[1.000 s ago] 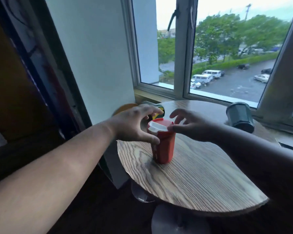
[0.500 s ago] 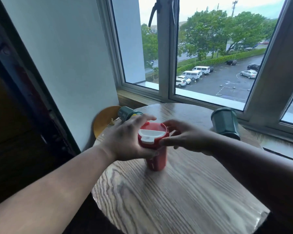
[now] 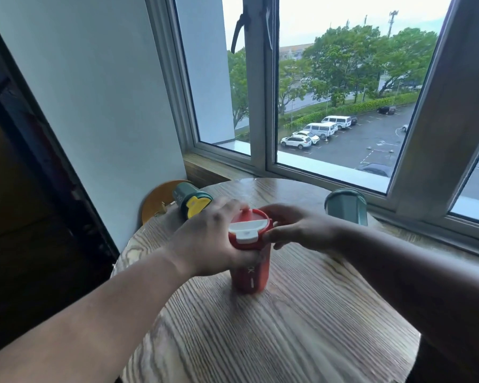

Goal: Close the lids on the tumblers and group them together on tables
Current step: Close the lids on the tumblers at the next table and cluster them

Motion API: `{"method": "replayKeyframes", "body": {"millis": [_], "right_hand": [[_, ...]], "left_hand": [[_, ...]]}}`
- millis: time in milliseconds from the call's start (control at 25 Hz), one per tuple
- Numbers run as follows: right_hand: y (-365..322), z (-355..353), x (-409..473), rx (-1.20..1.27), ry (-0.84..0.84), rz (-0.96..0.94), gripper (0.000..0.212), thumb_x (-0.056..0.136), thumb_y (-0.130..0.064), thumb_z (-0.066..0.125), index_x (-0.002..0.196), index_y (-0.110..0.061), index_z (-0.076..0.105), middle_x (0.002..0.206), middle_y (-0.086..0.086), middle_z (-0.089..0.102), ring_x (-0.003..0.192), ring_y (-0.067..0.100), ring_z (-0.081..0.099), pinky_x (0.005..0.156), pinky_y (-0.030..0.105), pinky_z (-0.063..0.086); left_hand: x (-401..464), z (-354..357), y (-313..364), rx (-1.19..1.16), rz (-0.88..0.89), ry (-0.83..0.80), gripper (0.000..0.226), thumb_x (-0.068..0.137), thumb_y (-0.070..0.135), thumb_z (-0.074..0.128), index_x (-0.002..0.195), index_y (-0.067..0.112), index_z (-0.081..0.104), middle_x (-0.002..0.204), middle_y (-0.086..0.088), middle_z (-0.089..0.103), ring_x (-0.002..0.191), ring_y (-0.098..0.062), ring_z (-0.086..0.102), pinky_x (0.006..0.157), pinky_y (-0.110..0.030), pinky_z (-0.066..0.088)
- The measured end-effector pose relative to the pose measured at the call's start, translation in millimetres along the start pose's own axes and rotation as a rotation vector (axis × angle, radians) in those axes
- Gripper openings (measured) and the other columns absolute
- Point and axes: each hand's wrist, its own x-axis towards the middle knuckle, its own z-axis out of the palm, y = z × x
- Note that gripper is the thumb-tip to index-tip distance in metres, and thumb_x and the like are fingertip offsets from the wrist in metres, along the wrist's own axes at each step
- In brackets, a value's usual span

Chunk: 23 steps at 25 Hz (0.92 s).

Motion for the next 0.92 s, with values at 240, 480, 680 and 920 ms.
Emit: {"method": "replayKeyframes", "body": {"millis": [240, 480, 680, 920], "right_hand": [[-7, -10, 5, -0.025, -0.076, 0.045, 0.046, 0.080, -0.038, 0.063, 0.122, -0.019, 0.059, 0.116, 0.015, 0.066, 0.097, 0.020, 0.063, 0.083, 0.037, 0.054], [-28, -18, 62, -0.163, 0.039, 0.147, 0.035, 0.097, -0.036, 0.056, 0.117, -0.008, 0.063, 0.109, 0.013, 0.069, 0.088, 0.022, 0.066, 0.079, 0.037, 0.056], [-17, 4, 144, -0.487, 0.045, 0.231, 0.038, 0.092, -0.032, 0.066, 0.125, -0.015, 0.058, 0.103, 0.009, 0.070, 0.086, 0.020, 0.070, 0.077, 0.034, 0.060], [-1, 18, 207, -0.612, 0.086, 0.240, 0.064, 0.089, -0.030, 0.070, 0.146, -0.023, 0.040, 0.119, 0.008, 0.062, 0.098, 0.022, 0.064, 0.081, 0.034, 0.056]], "left_hand": [[-2, -15, -11, 0.002, 0.024, -0.139, 0.094, 0.063, 0.093, 0.048, 0.141, 0.042, 0.038, 0.126, 0.019, 0.047, 0.107, -0.002, 0.051, 0.084, -0.022, 0.047], [32, -19, -95, -0.265, -0.260, 0.219, 0.050, 0.086, 0.072, 0.047, 0.111, 0.032, 0.064, 0.101, 0.012, 0.065, 0.093, -0.009, 0.063, 0.073, -0.029, 0.052], [49, 20, -158, -0.223, -0.437, 0.072, 0.064, 0.080, 0.048, 0.077, 0.135, 0.030, 0.050, 0.133, -0.003, 0.046, 0.113, -0.018, 0.054, 0.094, -0.032, 0.046], [66, 44, -174, -0.227, -0.434, 0.035, 0.083, 0.080, 0.049, 0.074, 0.148, 0.039, 0.029, 0.158, -0.002, 0.020, 0.137, -0.026, 0.040, 0.113, -0.040, 0.037]]}}
